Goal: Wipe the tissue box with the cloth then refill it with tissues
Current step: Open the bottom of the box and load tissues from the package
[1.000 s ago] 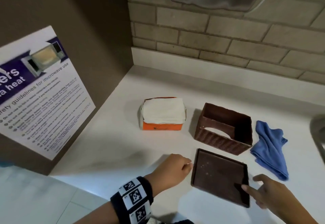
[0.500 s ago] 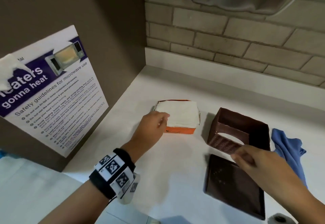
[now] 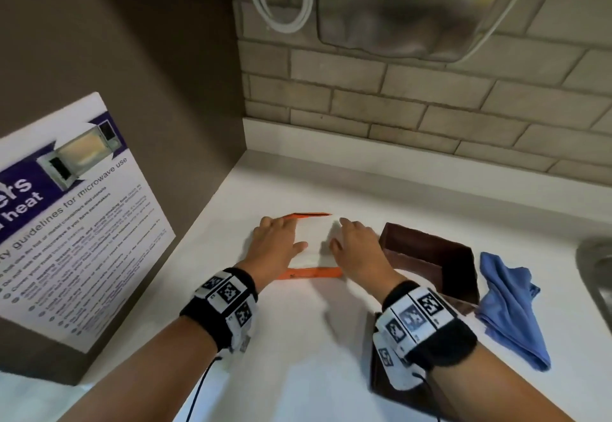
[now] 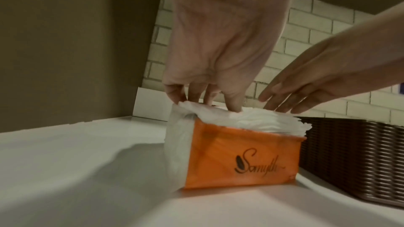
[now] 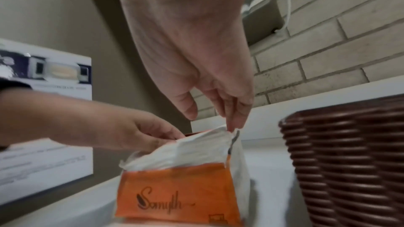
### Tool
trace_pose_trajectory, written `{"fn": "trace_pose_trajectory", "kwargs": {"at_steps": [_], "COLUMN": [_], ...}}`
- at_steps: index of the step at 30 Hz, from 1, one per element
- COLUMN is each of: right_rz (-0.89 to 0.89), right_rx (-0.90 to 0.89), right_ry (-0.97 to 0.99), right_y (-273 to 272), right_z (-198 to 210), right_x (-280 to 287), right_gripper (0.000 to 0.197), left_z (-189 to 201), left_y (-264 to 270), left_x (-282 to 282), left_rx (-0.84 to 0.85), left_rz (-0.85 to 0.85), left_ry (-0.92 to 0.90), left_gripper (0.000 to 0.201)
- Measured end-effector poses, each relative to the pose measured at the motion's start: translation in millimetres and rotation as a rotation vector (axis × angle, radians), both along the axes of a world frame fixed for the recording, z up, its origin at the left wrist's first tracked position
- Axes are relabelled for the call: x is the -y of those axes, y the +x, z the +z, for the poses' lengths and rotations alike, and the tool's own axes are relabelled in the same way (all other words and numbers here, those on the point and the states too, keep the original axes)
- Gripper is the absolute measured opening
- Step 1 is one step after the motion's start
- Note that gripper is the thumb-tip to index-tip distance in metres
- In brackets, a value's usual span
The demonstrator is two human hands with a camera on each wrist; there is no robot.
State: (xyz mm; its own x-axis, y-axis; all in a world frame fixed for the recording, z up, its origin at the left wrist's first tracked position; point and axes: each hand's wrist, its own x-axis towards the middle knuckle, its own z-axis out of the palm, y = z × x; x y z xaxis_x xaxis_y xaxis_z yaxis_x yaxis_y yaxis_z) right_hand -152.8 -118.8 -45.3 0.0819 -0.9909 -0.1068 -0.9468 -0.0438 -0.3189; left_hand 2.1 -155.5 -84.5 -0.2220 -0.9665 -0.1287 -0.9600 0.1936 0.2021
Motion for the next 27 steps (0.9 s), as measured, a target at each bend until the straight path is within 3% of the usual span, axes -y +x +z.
{"fn": "trace_pose_trajectory", "kwargs": {"at_steps": [4, 8, 11, 14, 19, 27], "right_rz": [-0.068, -0.317, -0.381, -0.343, -0.334, -0.465], "right_rx": [-0.173, -0.048, -0.049, -0.093, -0.062, 0.048], "right_ry": [0.105, 0.252, 0.383, 0.438, 0.346, 0.366], "right_y": [14.6, 23.2, 25.1, 23.0, 20.9, 24.9], "right_z": [-22.1, -33.7, -47.4, -63.7, -66.5, -62.3], "right_x": [19.6, 29.3, 45.3, 58.5, 50.7, 45.5], "right_gripper": [0.030, 0.069, 0.088, 0.090, 0.082, 0.105], "left_z": [1.5, 2.8, -1.8, -5.4, -3.2, 4.9], "left_y": [3.2, 8.3, 15.0, 19.8, 19.7, 29.6], "left_x": [6.8, 15.5, 17.9, 20.2, 18.7, 16.5], "left_rx": [0.052, 0.078, 0.045, 0.002, -0.060, -0.226], "left_rz": [0.015, 0.024, 0.020, 0.013, 0.033, 0.157], "left_ry": [0.060, 0.154, 0.183, 0.167, 0.150, 0.314], "left_gripper": [0.057, 0.062, 0.062, 0.067, 0.075, 0.078]}}
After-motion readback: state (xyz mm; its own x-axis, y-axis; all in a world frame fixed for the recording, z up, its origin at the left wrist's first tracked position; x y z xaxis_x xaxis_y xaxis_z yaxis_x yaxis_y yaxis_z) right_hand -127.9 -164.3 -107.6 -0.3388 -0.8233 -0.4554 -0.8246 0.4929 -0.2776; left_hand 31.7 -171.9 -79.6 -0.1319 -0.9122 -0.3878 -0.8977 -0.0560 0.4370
